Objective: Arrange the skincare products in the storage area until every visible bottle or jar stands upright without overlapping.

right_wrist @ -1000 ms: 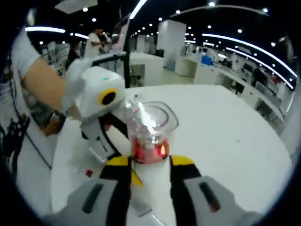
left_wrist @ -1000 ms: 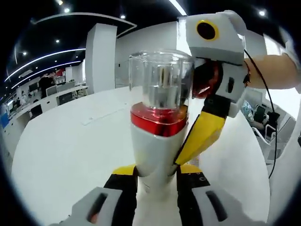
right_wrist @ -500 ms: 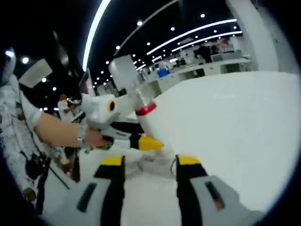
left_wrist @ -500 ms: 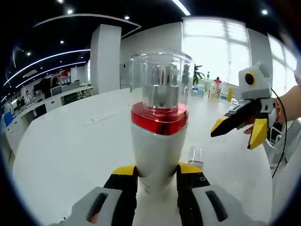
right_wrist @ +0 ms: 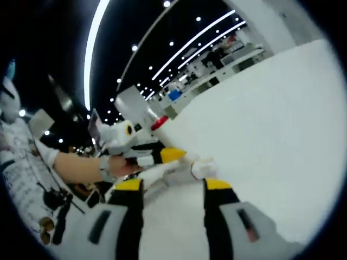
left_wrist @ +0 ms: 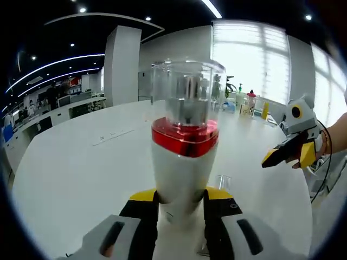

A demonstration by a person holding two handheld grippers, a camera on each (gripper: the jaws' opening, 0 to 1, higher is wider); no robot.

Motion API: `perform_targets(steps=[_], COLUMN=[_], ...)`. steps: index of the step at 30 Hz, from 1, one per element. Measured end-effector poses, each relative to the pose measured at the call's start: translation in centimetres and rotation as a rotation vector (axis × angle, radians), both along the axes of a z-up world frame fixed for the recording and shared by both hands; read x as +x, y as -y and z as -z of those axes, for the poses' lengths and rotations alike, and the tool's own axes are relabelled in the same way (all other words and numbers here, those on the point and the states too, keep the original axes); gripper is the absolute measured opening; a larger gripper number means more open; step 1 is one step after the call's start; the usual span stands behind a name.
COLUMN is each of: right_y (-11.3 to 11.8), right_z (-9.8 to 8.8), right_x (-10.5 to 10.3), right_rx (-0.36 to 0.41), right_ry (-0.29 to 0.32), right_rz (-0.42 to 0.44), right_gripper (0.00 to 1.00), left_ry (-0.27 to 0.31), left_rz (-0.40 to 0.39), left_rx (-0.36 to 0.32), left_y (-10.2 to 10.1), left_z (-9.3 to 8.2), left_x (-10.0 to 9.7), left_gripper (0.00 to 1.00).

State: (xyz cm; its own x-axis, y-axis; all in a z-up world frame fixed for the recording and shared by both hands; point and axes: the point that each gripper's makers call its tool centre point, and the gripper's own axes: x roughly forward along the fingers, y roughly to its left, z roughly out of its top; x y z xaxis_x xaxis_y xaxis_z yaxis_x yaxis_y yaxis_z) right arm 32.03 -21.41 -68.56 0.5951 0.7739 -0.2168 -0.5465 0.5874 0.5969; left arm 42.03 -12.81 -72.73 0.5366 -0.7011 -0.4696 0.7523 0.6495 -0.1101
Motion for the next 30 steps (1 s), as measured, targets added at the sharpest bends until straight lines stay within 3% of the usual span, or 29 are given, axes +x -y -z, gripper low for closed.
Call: perform_targets(steps=[14,18,23,27,30], right_y=[1.4,1.3,0.9,0.3,-0.7], right_z=[0.4,0.1,-0.7,-1.3,-2.0], right_x=[-1.2,-1.3,-1.2,-0.8,-0.7], right_rx=[0.010,0.014,0.069,0.103,0.127], right_ry=[-0.010,-0.003,-0.011,-0.003,0.004], right_rz=[0.032,0.028,0.029,0.018,-0.008], right_gripper=[0.44,0.44,0.46,0.46,0.46], left_ry=[-0.025,0.003,-0.013,-0.034,-0.036], left_rz=[0.011,0.002,-0.042,-0.081,-0.129], left_rx=[0.008,0.003,-0.017,-0.060,-0.054], left_y=[0.5,-0.2,-2.5,-4.5,-6.4], left_z=[-0.1,-1.0,-1.9,-3.0,-3.5], left_x=[0.1,0.3,0.2,-1.0,-2.0], left_gripper=[0.34,0.40,0.50,0.53,0.55])
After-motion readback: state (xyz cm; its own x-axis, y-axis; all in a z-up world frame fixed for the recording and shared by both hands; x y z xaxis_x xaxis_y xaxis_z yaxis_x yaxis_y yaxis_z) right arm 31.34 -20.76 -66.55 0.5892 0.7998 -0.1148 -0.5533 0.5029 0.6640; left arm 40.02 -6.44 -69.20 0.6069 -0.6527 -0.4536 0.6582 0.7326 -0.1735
